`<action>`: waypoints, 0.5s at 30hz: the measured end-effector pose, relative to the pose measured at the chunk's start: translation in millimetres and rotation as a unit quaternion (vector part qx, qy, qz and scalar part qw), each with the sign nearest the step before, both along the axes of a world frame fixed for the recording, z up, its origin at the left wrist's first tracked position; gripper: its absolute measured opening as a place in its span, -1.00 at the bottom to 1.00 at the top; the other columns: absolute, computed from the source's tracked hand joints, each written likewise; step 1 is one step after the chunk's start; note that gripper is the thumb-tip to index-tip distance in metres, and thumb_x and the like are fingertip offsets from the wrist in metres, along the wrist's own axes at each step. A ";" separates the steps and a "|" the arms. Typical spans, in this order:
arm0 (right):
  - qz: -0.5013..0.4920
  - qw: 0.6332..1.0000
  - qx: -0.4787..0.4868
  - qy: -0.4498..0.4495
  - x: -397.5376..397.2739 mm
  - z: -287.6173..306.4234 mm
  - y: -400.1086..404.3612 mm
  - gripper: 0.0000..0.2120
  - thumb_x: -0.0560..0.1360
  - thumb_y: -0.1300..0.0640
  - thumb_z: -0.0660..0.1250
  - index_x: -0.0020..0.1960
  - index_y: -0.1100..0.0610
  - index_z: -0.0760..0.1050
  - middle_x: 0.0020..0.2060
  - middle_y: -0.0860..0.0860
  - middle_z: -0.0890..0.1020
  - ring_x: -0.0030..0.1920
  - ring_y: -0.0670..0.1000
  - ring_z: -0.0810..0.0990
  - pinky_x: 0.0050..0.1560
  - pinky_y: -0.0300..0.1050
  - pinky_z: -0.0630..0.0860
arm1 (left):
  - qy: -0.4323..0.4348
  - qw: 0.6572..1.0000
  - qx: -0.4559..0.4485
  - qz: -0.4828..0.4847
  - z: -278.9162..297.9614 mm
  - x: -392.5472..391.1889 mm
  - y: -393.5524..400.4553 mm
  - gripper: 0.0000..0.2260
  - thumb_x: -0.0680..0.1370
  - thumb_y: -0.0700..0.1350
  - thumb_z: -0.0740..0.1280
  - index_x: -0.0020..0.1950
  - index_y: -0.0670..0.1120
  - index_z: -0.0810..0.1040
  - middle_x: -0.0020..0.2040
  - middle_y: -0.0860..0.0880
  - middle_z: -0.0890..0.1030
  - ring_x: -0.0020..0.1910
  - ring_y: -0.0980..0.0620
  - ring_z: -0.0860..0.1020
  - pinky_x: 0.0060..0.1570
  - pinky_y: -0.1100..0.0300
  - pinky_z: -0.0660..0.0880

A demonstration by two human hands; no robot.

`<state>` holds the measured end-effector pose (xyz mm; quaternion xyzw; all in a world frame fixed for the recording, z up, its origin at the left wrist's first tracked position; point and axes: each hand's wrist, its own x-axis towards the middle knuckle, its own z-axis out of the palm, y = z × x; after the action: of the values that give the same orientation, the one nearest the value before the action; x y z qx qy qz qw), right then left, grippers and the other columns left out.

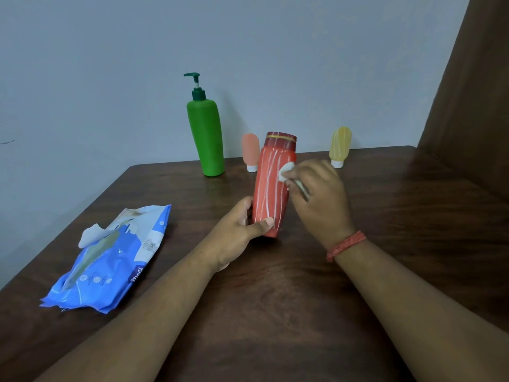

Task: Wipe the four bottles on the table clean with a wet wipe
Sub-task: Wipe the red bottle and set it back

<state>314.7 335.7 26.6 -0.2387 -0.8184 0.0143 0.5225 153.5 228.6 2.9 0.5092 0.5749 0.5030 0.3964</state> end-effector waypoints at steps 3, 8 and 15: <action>0.007 0.999 0.007 0.047 0.5 5.4 1.1 -0.90 0.54 0.25 0.37 0.02 0.20 0.63 -0.02 0.08 0.65 0.03 0.06 0.58 0.09 -0.13 0.48 | 0.021 1.000 -0.013 -0.015 1.1 -2.1 -0.9 -0.31 0.46 0.09 0.49 0.51 0.00 0.28 0.40 0.03 0.50 0.38 0.08 0.48 0.45 -0.04 0.39; 0.003 0.999 0.005 0.053 9.1 9.6 3.5 -0.86 0.56 0.23 0.32 0.05 0.21 0.64 0.02 0.09 0.65 0.06 0.07 0.59 0.11 -0.05 0.54 | 0.052 0.998 -0.020 -0.026 0.4 -1.4 -0.9 -0.27 0.43 0.13 0.48 0.52 0.00 0.29 0.39 0.04 0.51 0.38 0.09 0.48 0.44 -0.02 0.40; -0.042 0.998 0.021 0.038 2.1 10.6 4.8 -0.81 0.57 0.25 0.28 0.11 0.22 0.63 0.05 0.11 0.62 0.06 0.12 0.55 0.08 -0.01 0.51 | 0.087 0.996 -0.024 -0.022 3.2 0.5 -2.6 -0.34 0.47 0.12 0.45 0.50 0.03 0.28 0.39 0.07 0.49 0.39 0.10 0.46 0.44 -0.02 0.40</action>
<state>316.8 340.5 37.2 -0.2606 -0.7876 -0.0160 0.5581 154.0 226.0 6.1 0.5542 0.6079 0.4337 0.3676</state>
